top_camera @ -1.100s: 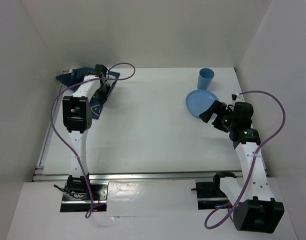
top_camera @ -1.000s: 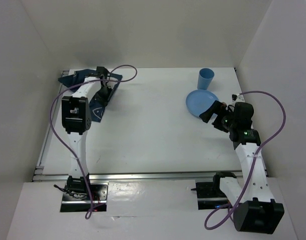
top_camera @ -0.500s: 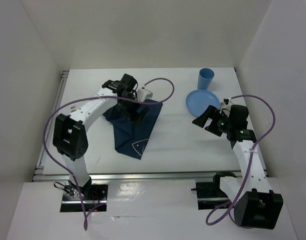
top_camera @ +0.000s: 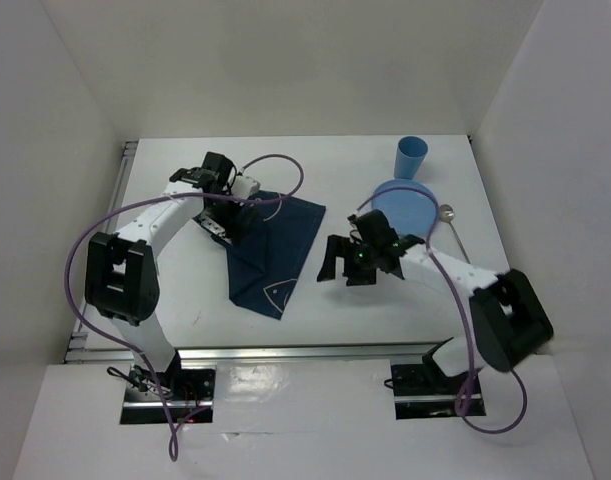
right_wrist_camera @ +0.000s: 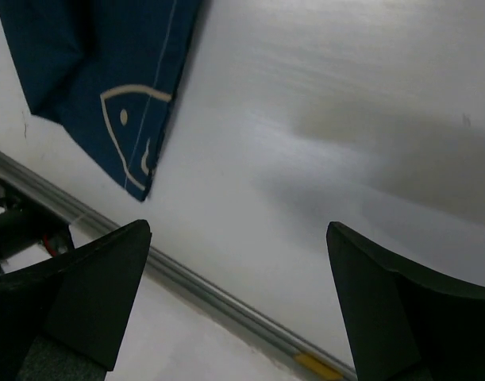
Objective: Set the dinner table for one person
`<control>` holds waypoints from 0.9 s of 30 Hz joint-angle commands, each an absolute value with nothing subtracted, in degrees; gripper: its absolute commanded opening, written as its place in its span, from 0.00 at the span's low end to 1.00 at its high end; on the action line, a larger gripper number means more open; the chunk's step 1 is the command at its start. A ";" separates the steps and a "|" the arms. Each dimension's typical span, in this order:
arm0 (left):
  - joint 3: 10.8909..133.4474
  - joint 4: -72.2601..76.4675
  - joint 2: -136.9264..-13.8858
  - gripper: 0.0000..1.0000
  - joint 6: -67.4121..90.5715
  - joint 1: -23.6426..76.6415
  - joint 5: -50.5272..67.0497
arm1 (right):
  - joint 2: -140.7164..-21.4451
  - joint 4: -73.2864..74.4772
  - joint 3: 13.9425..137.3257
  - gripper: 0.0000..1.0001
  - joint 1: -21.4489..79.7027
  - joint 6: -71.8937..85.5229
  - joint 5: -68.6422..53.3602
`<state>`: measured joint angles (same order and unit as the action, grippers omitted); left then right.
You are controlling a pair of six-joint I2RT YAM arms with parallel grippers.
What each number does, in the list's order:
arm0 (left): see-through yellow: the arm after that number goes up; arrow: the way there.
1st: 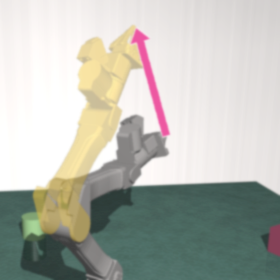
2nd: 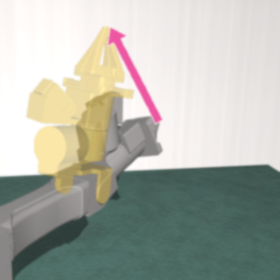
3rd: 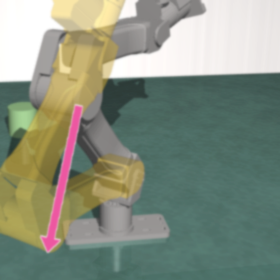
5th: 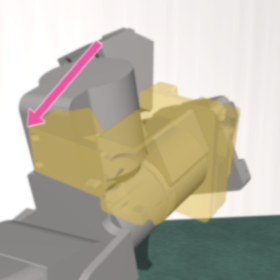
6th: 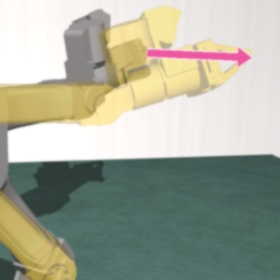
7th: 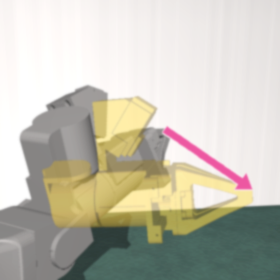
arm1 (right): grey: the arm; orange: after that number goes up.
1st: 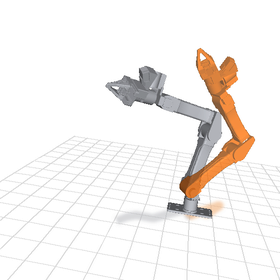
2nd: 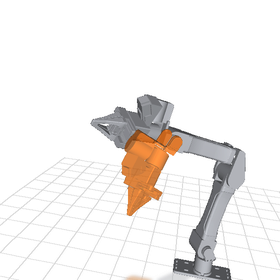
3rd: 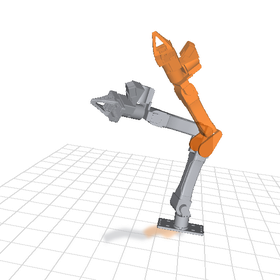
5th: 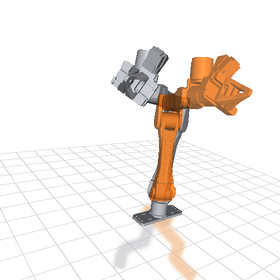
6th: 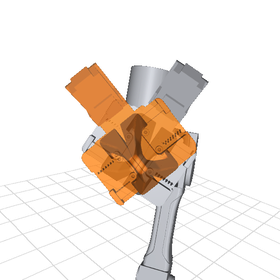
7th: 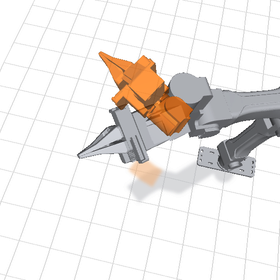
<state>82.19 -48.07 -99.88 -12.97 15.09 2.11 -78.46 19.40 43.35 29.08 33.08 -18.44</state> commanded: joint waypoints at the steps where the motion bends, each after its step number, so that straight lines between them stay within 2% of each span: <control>1: 80.16 -43.43 -100.90 0.99 -15.12 14.59 -0.52 | -87.24 14.70 50.97 1.00 31.80 34.89 -11.42; 7: 78.49 -39.99 -102.83 0.93 -15.73 11.78 0.43 | -97.80 13.19 58.18 1.00 38.14 37.00 -6.94; 8: 78.49 -39.38 -104.14 0.85 -15.73 11.78 0.96 | -98.95 12.14 58.79 1.00 39.71 37.00 -6.07; 11: 80.41 -39.37 -104.94 0.73 -15.73 11.78 3.16 | -104.12 12.65 61.95 0.97 41.65 37.00 -2.38; 12: 80.42 -38.77 -105.72 0.65 -15.73 11.78 3.16 | -105.37 12.66 62.75 0.95 42.27 37.00 -1.85; 15: 80.42 -38.76 -107.66 0.55 -16.25 11.26 3.16 | -108.19 10.39 63.98 0.89 42.80 38.14 -1.85; 18: 80.42 -38.76 -109.34 0.42 -16.79 10.73 3.16 | -110.65 9.84 64.60 0.68 42.80 38.67 -2.37; 19: 80.94 -38.76 -110.21 0.32 -16.79 10.72 3.16 | -111.26 9.84 65.38 0.57 42.80 38.67 -2.90; 20: 80.95 -38.76 -110.74 0.09 -16.79 10.72 3.69 | -111.88 10.37 66.00 0.32 42.80 38.67 -2.90; 21: 81.64 -38.76 -110.74 0.00 -16.27 10.20 3.69 | -111.88 10.89 66.01 0.22 42.80 39.19 -2.20; 23: 81.65 -39.29 -110.74 0.00 -16.26 10.20 4.56 | -110.93 11.60 65.31 0.04 42.19 39.73 -2.20; 24: 81.65 -40.07 -110.05 0.00 -16.26 9.50 5.79 | -108.92 11.60 64.52 0.00 41.14 40.42 -2.20; 27: 81.65 -43.05 -109.34 0.00 -16.26 6.52 5.80 | -103.13 11.68 60.30 0.00 37.63 41.74 -1.06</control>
<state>79.77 -40.12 -110.72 -16.27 9.28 3.60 -108.27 9.61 63.68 40.75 40.47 -4.43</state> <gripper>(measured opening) 0.008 0.008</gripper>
